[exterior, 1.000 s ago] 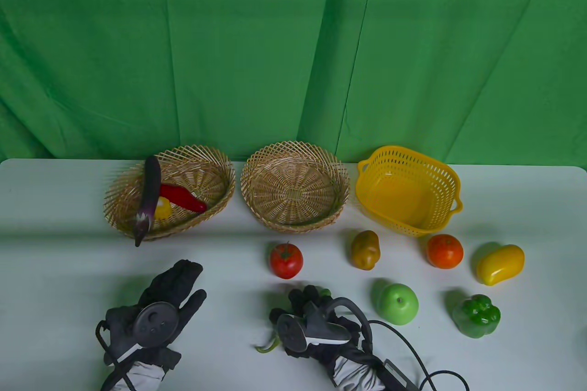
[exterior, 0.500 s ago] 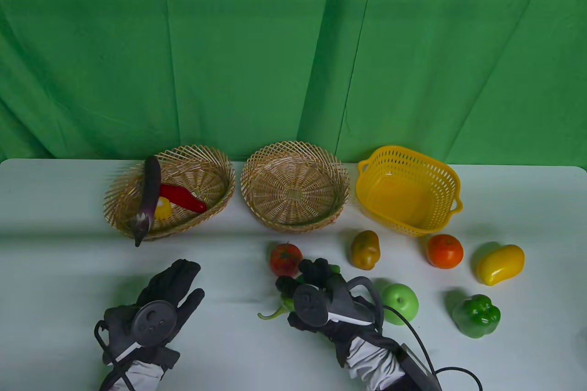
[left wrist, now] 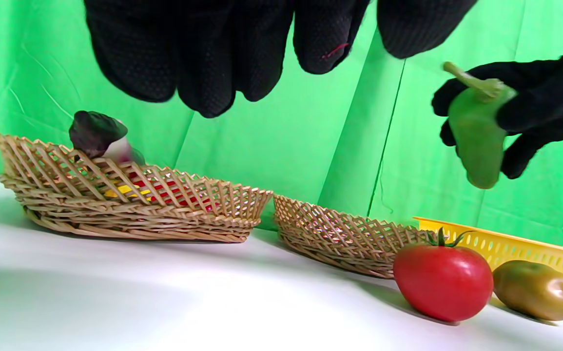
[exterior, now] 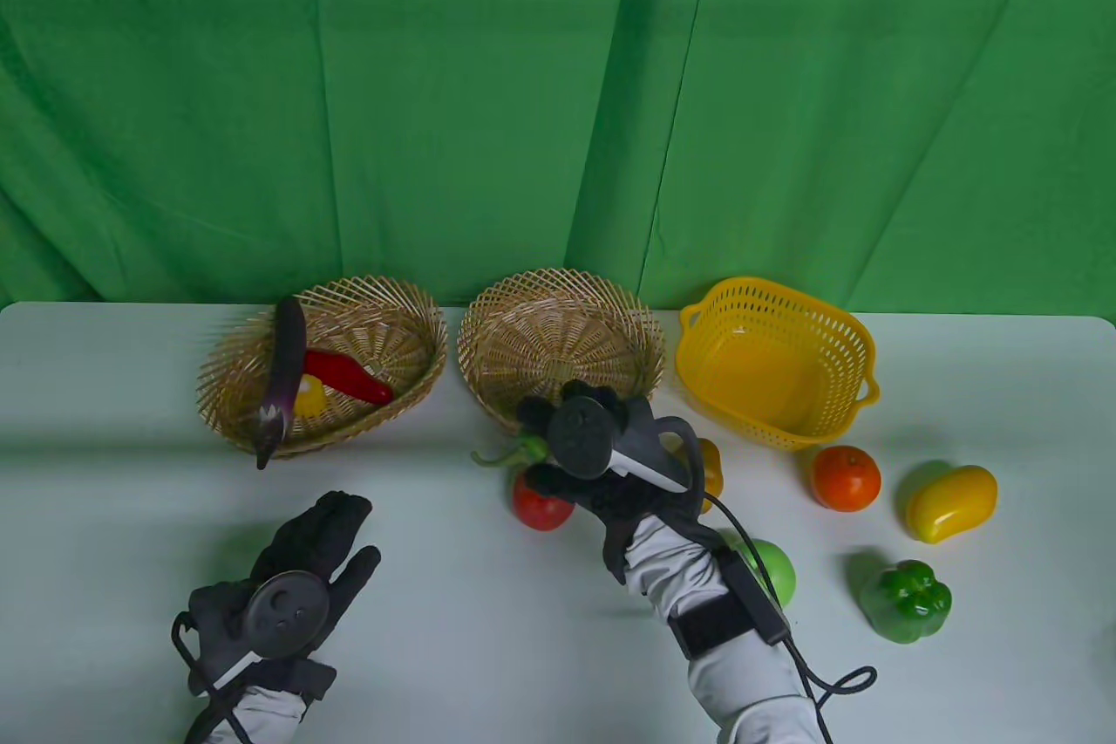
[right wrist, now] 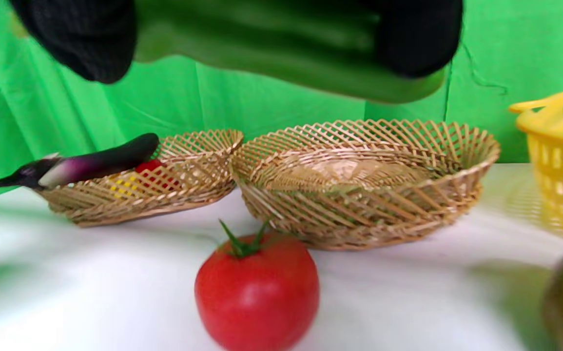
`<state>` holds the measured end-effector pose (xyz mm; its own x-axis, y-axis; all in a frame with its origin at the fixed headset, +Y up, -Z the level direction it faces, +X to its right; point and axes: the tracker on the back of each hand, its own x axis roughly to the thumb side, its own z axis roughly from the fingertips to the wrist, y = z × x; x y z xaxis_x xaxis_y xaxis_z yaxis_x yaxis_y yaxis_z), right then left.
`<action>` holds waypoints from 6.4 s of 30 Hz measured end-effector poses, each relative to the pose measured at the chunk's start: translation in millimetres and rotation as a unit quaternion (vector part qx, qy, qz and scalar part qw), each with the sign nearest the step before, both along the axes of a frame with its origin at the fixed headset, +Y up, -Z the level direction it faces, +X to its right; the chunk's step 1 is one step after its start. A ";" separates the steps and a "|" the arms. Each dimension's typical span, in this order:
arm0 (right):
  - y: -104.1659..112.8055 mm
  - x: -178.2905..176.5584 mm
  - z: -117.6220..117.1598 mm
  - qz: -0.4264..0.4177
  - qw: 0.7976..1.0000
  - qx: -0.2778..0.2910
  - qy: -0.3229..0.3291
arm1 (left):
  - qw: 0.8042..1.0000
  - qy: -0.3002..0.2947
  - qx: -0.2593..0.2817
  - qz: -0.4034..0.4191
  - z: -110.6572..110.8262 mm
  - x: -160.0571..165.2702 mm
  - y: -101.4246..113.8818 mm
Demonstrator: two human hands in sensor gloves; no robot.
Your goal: Place 10 objects into 3 containers, with green background
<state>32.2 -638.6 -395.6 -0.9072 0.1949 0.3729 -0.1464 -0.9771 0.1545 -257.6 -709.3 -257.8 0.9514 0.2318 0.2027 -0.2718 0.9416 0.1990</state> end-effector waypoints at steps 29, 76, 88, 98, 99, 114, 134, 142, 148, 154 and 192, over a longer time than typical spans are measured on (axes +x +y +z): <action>-67.6 -26.7 -70.7 0.061 0.995 -0.041 -0.072 | 1.000 0.016 -0.010 -0.004 0.4 -5.7 -1.0; -112.9 -3.2 11.9 0.063 0.988 -0.136 -0.047 | 1.000 0.004 0.006 0.008 2.2 -6.1 2.3; -116.8 -7.0 8.4 0.051 0.991 -0.103 -0.065 | 1.000 0.003 0.008 0.011 2.3 -6.7 3.2; -102.6 -7.8 5.6 0.075 0.987 -0.129 -0.058 | 1.000 0.004 0.010 0.013 2.3 -7.5 3.4; -100.0 -7.5 5.5 0.075 0.987 -0.132 -0.058 | 1.000 0.004 0.010 0.013 2.3 -7.6 3.4; -42.0 4.2 -2.9 0.026 0.990 -0.118 -0.075 | 1.000 0.001 0.005 0.011 2.2 -6.9 2.5; -47.0 -4.3 -48.8 0.064 0.983 0.010 -0.170 | 1.000 0.005 -0.006 0.011 1.7 -6.5 0.8; -61.9 -3.1 -60.2 0.073 0.979 -0.001 -0.190 | 1.000 0.006 -0.011 0.009 1.7 -6.3 0.3; -54.9 3.6 -55.2 0.070 0.983 0.002 -0.170 | 1.000 0.007 -0.016 0.011 1.2 -7.2 -0.7; -44.7 17.8 -45.3 0.080 0.985 0.002 -0.155 | 1.000 0.002 -0.019 0.013 0.7 -6.3 -1.0; -83.4 174.5 78.5 0.008 0.975 -0.028 -0.222 | 1.000 -0.017 -0.009 0.008 -1.1 -0.3 -1.8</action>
